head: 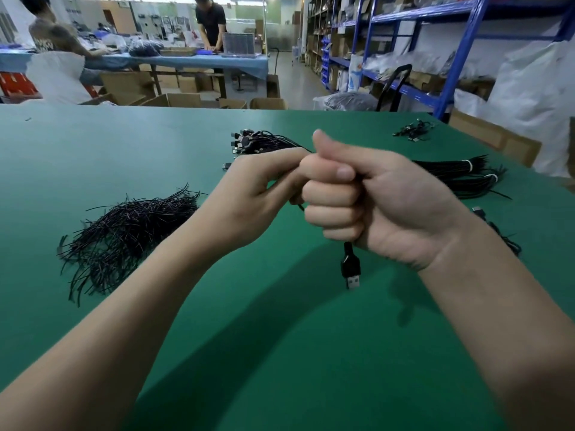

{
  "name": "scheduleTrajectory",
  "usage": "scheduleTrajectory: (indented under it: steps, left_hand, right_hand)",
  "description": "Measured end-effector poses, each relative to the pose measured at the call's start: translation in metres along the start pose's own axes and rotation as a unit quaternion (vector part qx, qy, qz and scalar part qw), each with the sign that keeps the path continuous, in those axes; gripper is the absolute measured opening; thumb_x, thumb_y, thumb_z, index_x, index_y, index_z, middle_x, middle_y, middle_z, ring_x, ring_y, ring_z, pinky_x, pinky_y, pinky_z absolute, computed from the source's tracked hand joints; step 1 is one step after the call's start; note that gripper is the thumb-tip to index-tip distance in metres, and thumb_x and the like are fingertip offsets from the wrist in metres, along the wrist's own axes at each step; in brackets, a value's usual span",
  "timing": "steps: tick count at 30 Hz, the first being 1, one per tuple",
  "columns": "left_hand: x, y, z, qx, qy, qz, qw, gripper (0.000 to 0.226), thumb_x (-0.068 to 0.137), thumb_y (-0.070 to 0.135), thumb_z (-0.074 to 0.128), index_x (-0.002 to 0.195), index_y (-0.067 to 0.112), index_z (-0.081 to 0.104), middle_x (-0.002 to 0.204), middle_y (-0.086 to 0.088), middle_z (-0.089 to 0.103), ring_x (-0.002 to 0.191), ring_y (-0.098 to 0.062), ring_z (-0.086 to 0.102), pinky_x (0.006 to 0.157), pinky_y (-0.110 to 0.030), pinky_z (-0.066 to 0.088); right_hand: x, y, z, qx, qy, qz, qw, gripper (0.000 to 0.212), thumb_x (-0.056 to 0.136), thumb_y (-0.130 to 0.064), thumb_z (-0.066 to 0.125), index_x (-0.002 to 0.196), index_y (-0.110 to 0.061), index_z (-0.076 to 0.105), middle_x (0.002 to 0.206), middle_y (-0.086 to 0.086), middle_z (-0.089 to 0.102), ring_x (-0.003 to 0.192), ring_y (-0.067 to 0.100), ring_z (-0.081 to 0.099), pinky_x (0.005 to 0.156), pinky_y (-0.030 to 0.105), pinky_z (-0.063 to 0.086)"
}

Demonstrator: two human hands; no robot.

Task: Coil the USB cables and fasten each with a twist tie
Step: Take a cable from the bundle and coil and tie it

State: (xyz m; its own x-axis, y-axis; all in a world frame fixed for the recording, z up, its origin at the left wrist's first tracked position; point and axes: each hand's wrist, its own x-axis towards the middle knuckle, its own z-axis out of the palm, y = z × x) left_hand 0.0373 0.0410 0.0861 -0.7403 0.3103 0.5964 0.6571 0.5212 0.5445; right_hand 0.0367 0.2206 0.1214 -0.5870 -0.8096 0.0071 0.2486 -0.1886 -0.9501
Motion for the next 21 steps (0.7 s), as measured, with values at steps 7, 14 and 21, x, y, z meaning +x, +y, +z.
scheduleTrajectory:
  steps: [7, 14, 21]
  left_hand:
    - [0.000, 0.003, 0.009, 0.025, 0.072, 0.011, 0.997, 0.021, 0.106, 0.015, 0.048, 0.102, 0.028, 0.063, 0.081, 0.031, 0.060, 0.078, 0.012, 0.055, 0.072, -0.012, 0.041]
    - [-0.001, -0.004, 0.007, 0.067, 0.078, -0.033, 0.994, 0.022, 0.105, 0.023, 0.050, 0.112, 0.023, 0.071, 0.070, 0.011, 0.065, 0.063, -0.010, 0.057, 0.064, -0.028, 0.048]
    - [-0.003, 0.009, 0.029, 0.137, -0.081, -0.055, 0.986, 0.024, 0.106, 0.029, 0.045, 0.098, 0.012, 0.061, 0.054, 0.001, 0.037, 0.054, -0.021, 0.034, 0.057, -0.040, 0.032]
  right_hand:
    - [-0.014, -0.020, -0.015, 0.041, 0.045, -0.049, 0.997, 0.040, 0.103, -0.038, 0.038, 0.068, -0.021, 0.046, 0.062, -0.009, 0.012, 0.052, 0.008, 0.012, 0.047, 0.024, 0.009]
    - [-0.008, -0.011, -0.012, 0.057, 0.028, -0.057, 0.996, 0.032, 0.100, -0.036, 0.041, 0.073, -0.020, 0.047, 0.063, -0.009, 0.014, 0.053, 0.007, 0.013, 0.044, 0.022, 0.013]
    - [0.006, 0.002, -0.023, 0.063, 0.172, -0.157, 0.971, 0.028, 0.109, -0.023, 0.036, 0.087, -0.013, 0.052, 0.061, -0.008, 0.021, 0.053, 0.007, 0.019, 0.045, 0.019, 0.019]
